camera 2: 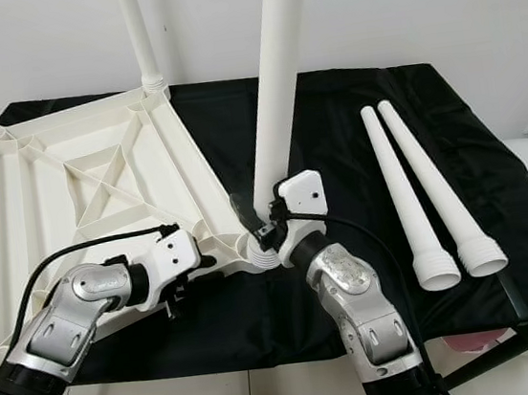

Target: Building children table

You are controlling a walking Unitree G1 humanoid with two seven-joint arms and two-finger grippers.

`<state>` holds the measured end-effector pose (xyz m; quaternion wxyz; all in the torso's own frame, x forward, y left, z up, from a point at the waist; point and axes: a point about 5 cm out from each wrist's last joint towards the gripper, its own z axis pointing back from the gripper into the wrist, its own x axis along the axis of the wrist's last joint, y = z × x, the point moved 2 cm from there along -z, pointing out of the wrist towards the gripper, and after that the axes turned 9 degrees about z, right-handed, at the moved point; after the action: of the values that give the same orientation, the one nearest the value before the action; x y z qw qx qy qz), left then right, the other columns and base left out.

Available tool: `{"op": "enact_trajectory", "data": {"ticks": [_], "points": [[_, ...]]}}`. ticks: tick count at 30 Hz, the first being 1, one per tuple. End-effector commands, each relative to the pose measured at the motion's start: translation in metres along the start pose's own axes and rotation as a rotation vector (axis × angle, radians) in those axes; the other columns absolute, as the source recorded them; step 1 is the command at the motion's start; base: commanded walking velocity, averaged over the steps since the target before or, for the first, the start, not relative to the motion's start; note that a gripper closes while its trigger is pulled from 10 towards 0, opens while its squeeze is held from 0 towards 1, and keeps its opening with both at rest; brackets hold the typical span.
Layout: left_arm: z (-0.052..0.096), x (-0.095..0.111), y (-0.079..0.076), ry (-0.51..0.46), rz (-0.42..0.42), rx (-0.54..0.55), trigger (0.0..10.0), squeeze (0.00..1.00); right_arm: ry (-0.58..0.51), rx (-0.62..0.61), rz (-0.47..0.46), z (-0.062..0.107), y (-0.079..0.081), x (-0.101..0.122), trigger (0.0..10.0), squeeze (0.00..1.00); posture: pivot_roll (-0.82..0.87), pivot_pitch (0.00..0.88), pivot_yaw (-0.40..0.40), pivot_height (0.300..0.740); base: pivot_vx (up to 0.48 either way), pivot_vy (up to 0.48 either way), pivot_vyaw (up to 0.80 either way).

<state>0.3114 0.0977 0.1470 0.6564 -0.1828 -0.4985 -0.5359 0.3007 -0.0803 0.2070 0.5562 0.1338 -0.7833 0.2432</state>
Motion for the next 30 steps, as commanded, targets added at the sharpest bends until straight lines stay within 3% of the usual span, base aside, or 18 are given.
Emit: {"op": "enact_trajectory", "data": {"ticks": [1,5,6,7,8,15,30], "points": [[-0.003,-0.012,0.002,0.041,0.034,0.06,10.0,0.0,-0.015,-0.003,-0.006,0.002,-0.001,0.003,0.0,0.0,0.01,0.142,-0.013,0.74,0.0,0.0,0.0],[-0.004,-0.009,0.005,0.031,0.044,0.063,10.0,0.0,-0.018,0.0,-0.006,0.001,0.0,0.004,0.0,0.0,0.01,0.141,-0.013,0.74,0.0,0.0,0.0],[-0.005,-0.008,0.005,0.023,0.049,0.058,8.2,0.0,-0.019,0.0,-0.006,0.0,0.0,0.004,0.0,0.0,0.01,0.139,-0.013,0.74,0.0,0.0,0.0],[-0.005,-0.007,0.004,0.018,0.053,0.054,8.2,0.0,-0.019,0.001,-0.007,0.0,0.0,0.004,0.0,0.0,0.01,0.139,-0.013,0.74,0.0,0.0,0.0],[-0.006,-0.007,0.004,0.022,0.052,0.048,0.2,0.0,-0.019,0.002,-0.007,0.0,0.0,0.004,0.0,0.0,0.01,0.138,-0.012,0.74,0.0,0.0,0.0],[-0.005,-0.016,-0.001,0.057,0.039,0.019,0.0,0.0,-0.024,-0.002,-0.007,-0.001,0.0,0.005,0.0,0.0,0.01,0.138,-0.008,0.74,0.0,0.0,0.0],[-0.001,-0.006,-0.006,-0.003,0.034,-0.039,0.0,0.0,-0.022,0.031,0.032,-0.007,0.009,-0.002,0.0,0.0,0.02,0.138,-0.02,0.74,0.0,0.0,0.0]]}}
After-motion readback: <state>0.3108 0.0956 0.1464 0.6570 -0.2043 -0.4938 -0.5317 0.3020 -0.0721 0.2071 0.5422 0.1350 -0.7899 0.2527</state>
